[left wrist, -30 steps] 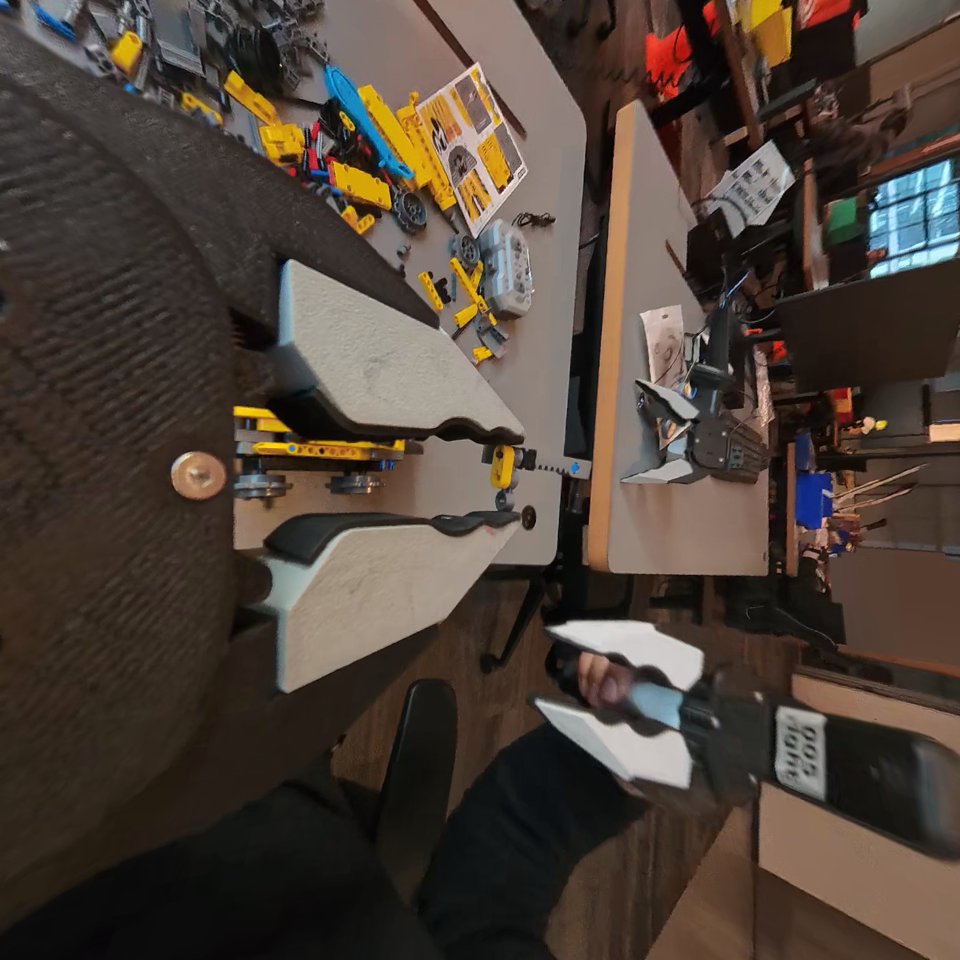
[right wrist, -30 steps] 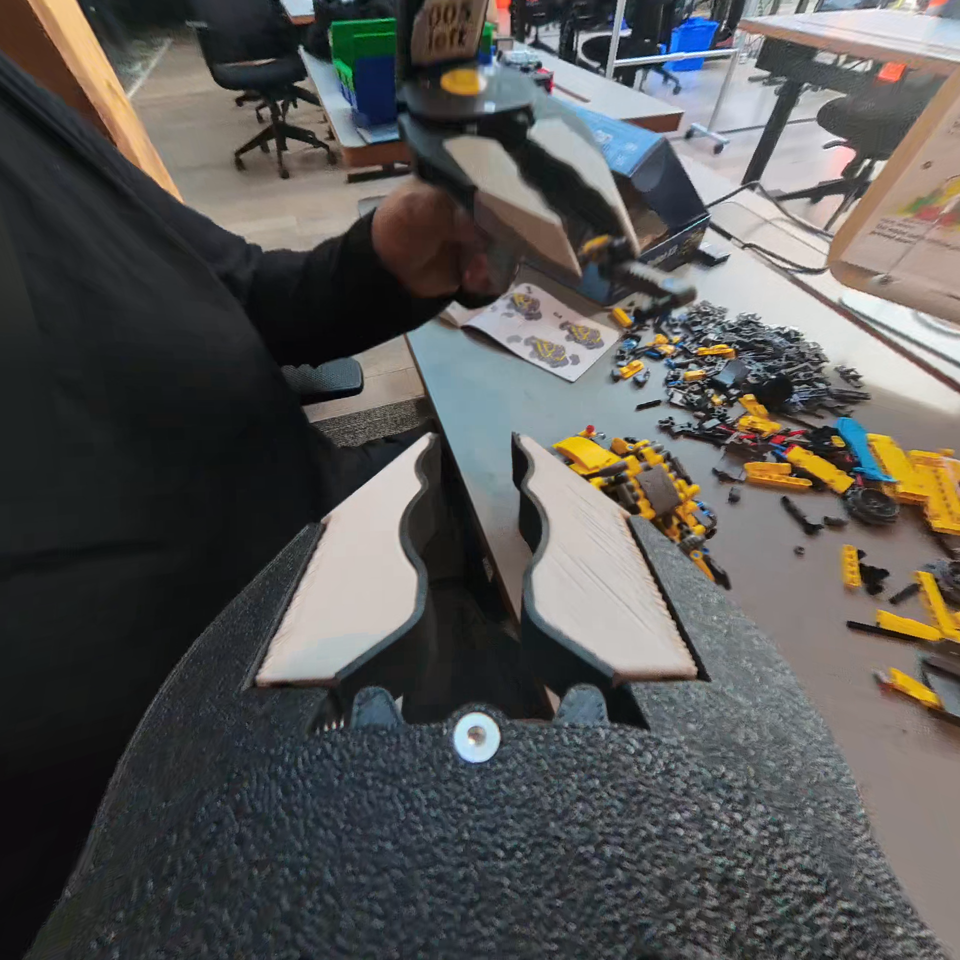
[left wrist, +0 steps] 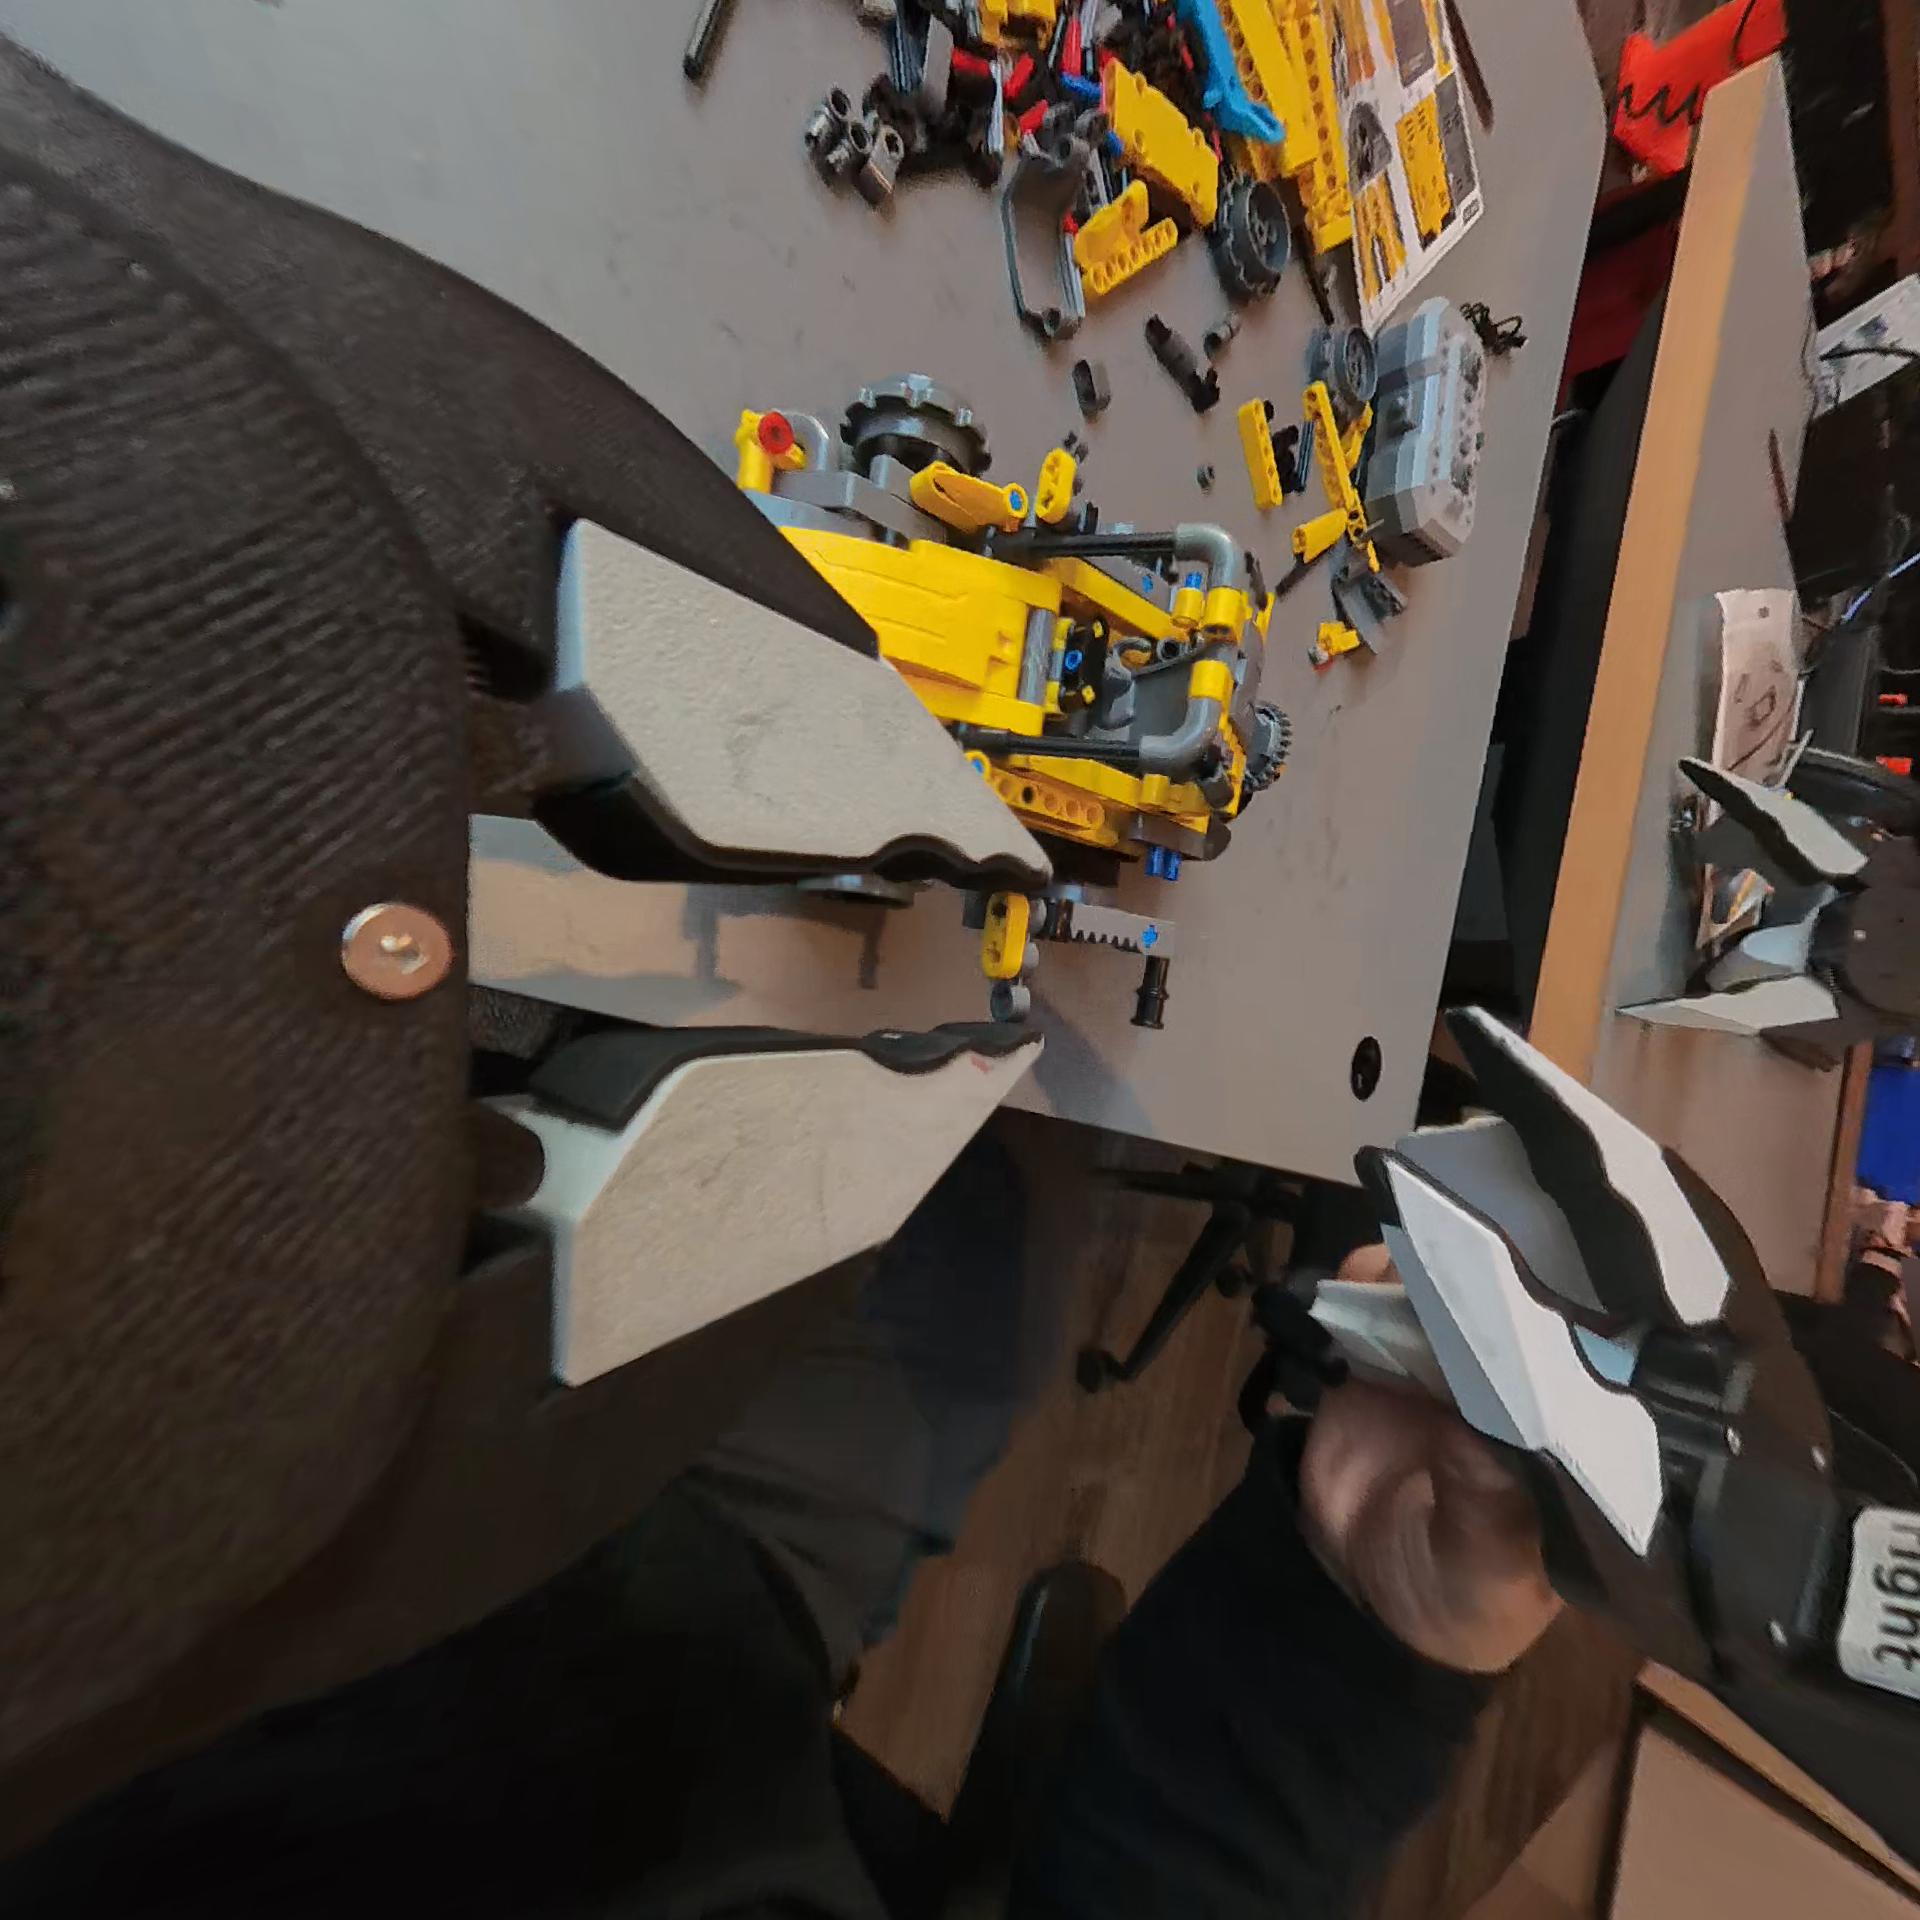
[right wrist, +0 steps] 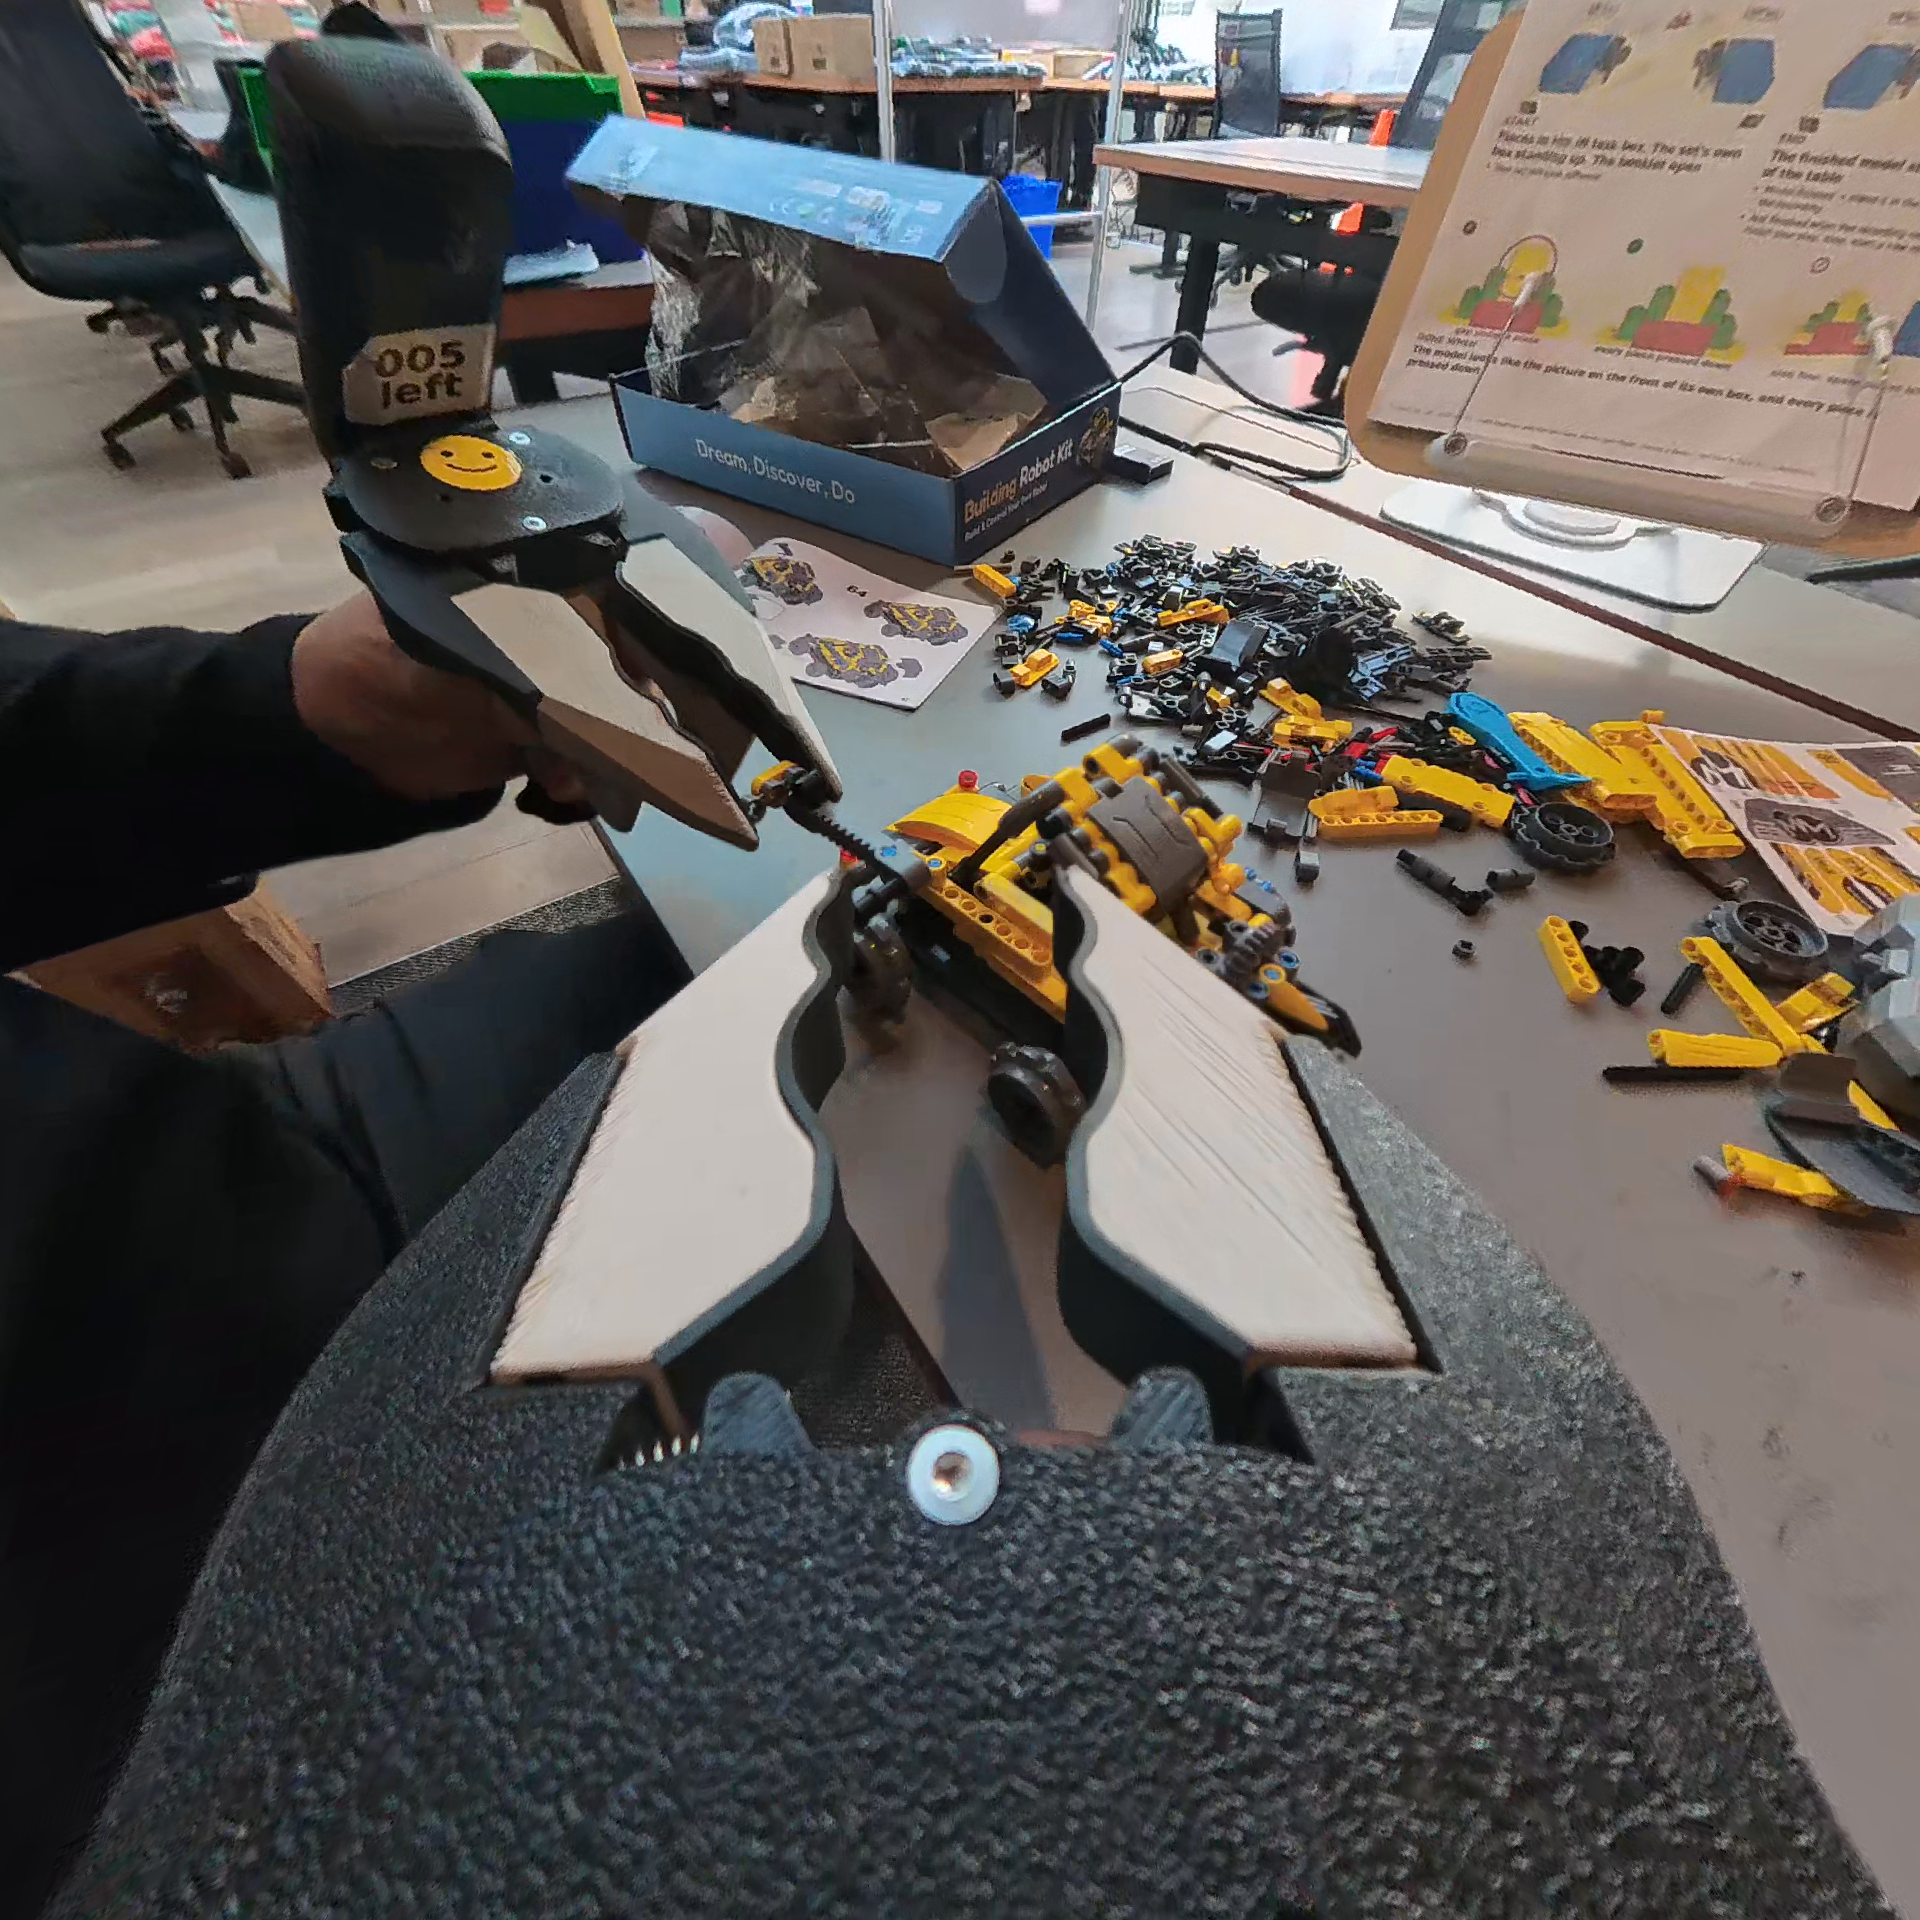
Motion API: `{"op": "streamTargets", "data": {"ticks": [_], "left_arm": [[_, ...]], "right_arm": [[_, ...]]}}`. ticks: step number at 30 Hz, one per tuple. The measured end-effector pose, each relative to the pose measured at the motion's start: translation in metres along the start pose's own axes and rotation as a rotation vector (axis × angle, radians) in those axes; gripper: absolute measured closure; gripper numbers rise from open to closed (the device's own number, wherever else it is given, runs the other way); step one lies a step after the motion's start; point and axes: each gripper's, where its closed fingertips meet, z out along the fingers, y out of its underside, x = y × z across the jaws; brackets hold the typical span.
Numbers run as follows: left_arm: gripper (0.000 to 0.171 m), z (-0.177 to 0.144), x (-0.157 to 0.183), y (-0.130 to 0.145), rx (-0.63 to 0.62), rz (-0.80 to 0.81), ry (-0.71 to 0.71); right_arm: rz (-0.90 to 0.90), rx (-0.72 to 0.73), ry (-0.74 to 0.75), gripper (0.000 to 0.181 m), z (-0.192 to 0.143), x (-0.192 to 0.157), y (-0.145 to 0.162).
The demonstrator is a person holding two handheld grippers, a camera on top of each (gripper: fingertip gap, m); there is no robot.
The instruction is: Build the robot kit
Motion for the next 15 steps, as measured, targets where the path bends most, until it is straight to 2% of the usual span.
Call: {"op": "streamTargets", "data": {"ticks": [5, 11, 15], "left_arm": [[0.149, -0.002, 0.002, -0.002, 0.002, 0.015, -0.003], [0.15, 0.01, -0.01, -0.007, -0.02, 0.058, 0.002], [0.149, 0.02, -0.028, -0.004, -0.053, 0.056, 0.008]], "right_arm": [[-0.02, -0.068, 0.022, 0.143, -0.009, -0.008, 0.022], [-0.103, -0.148, 0.044, 0.144, -0.01, 0.009, 0.035], [-0.121, -0.081, -0.001, 0.148, -0.002, 0.028, 0.024]]}}
